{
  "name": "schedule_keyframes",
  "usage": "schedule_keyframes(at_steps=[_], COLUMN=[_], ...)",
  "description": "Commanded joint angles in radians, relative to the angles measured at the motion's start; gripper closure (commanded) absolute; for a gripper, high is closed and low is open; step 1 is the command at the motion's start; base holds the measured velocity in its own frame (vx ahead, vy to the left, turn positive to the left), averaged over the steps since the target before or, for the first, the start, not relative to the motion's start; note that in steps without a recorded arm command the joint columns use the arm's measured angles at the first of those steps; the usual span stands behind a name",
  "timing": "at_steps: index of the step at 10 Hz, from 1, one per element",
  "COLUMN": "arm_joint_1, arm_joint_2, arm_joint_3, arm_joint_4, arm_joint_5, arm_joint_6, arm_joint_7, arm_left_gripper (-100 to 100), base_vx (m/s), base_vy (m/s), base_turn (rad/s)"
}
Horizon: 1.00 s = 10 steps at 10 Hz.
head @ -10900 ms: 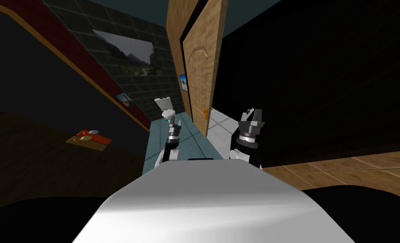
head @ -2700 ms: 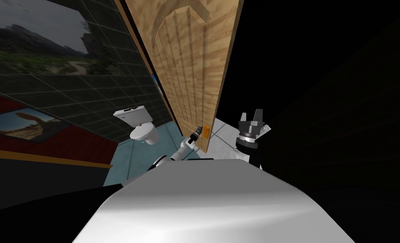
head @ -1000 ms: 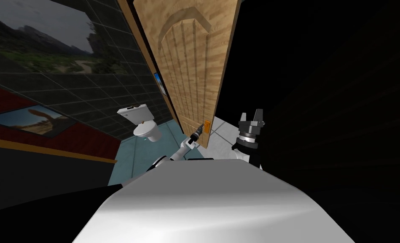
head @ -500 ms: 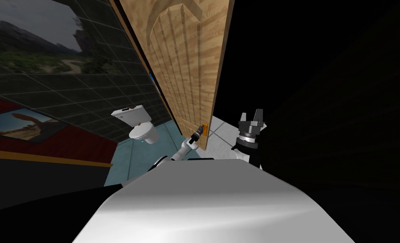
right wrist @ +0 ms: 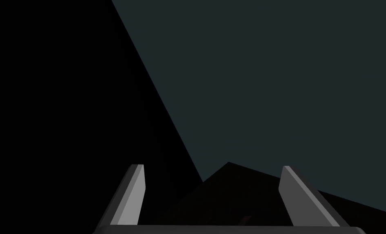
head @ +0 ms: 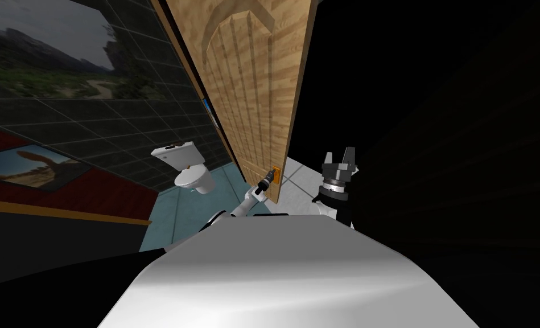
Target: Push the door open
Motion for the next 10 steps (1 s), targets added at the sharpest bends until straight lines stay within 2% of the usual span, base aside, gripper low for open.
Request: schedule_keyframes(at_steps=[1,2,5,6,10], arm_joint_1=[0.011,0.013,0.029,0.041,0.044], arm_joint_2=[0.02,0.023,0.042,0.047,0.049], arm_joint_3=[-0.001,-0.002,-0.004,-0.024,-0.043], arm_joint_4=[-0.013,-0.016,-0.035,-0.057,-0.071], arm_joint_5=[0.025,0.029,0.065,0.056,0.055], arm_joint_6=[0.007,0.008,0.018,0.026,0.029], arm_joint_7=[-0.029,-0.034,-0.077,-0.054,-0.037], arm_left_gripper=[100,100,100,-100,-100], base_vx=[0.095,0.133,0.18,0.0,-0.175], base_vy=[-0.06,-0.069,-0.087,-0.02,0.095], base_turn=[0.099,0.124,0.148,0.057,-0.011])
